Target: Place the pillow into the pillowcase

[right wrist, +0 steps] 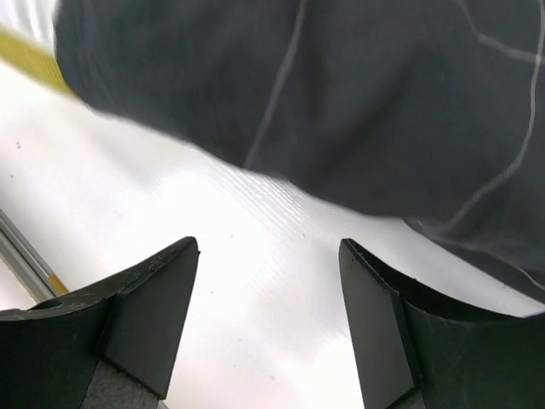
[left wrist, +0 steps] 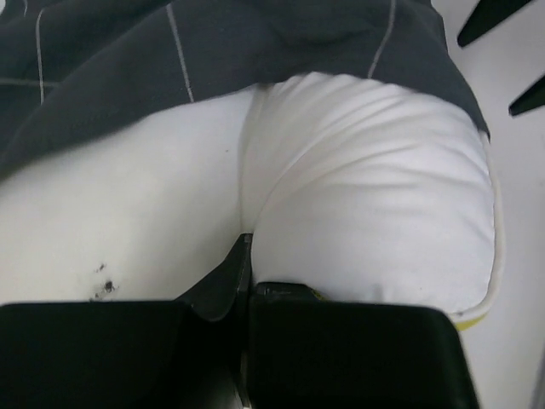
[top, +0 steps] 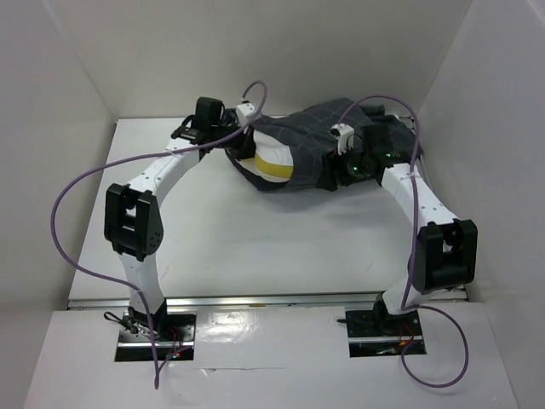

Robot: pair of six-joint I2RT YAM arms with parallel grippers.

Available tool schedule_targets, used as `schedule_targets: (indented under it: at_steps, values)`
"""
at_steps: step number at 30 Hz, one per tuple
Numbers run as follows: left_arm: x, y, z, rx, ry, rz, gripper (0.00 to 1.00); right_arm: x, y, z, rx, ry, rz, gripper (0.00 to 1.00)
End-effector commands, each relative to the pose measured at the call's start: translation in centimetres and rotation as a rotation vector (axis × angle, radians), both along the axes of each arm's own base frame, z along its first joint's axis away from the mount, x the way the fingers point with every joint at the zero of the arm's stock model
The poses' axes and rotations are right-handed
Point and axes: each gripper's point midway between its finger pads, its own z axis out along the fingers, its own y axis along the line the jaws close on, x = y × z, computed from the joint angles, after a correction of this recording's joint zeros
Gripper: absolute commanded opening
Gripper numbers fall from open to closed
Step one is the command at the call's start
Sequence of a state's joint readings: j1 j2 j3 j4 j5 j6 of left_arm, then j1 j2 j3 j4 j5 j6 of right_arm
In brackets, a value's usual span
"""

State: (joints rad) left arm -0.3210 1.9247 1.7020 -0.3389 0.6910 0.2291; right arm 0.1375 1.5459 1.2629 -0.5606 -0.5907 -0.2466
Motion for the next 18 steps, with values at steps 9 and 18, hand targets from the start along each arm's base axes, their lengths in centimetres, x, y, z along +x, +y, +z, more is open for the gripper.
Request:
schedule_targets:
  at_steps: [9,18]
  values:
    - [0.3,-1.3,3.1,-0.143,0.156,0.070,0.00,1.4,4.7,8.0,0.137,-0.149,0.070,0.74]
    - [1.4,-1.6,5.0,-0.167,0.116,0.080,0.00,0.6,7.4,6.6,0.134,-0.078,0.090,0.74]
